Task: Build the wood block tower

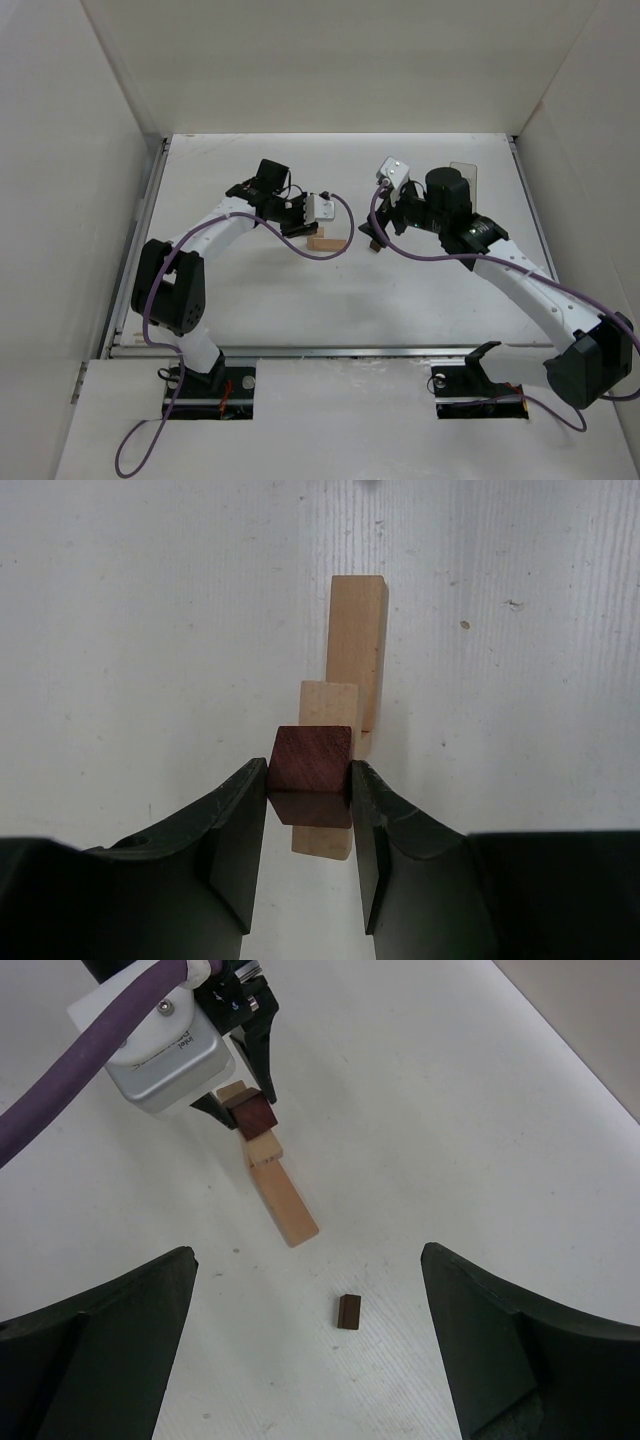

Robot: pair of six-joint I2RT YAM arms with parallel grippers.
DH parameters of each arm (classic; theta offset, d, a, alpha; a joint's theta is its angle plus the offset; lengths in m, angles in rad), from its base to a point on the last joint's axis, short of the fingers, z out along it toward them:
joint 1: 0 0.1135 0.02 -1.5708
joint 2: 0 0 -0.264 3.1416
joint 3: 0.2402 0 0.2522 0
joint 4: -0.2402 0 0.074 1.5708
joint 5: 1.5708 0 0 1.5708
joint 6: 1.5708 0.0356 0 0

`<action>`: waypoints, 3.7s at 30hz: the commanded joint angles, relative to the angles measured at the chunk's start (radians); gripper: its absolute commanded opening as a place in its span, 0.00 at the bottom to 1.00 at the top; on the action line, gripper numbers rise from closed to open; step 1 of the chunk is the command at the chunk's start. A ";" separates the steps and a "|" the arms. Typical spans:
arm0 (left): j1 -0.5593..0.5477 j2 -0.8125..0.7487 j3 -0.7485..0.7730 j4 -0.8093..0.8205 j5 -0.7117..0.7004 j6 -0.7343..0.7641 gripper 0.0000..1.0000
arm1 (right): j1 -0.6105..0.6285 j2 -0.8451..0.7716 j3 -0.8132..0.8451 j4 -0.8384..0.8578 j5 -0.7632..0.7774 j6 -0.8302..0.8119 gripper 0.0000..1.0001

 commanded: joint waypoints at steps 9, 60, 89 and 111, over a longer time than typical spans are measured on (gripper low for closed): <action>-0.004 0.002 0.026 -0.040 0.023 0.024 0.05 | -0.006 0.008 0.015 0.046 -0.022 0.002 1.00; -0.004 0.002 0.008 -0.020 0.005 -0.018 0.28 | -0.015 0.008 0.015 0.046 -0.022 0.002 1.00; -0.004 0.002 0.008 -0.010 -0.015 -0.027 0.42 | -0.015 0.008 0.015 0.046 -0.022 0.002 1.00; -0.004 0.002 0.017 -0.001 -0.034 -0.036 0.42 | -0.015 0.008 0.025 0.037 -0.022 -0.007 1.00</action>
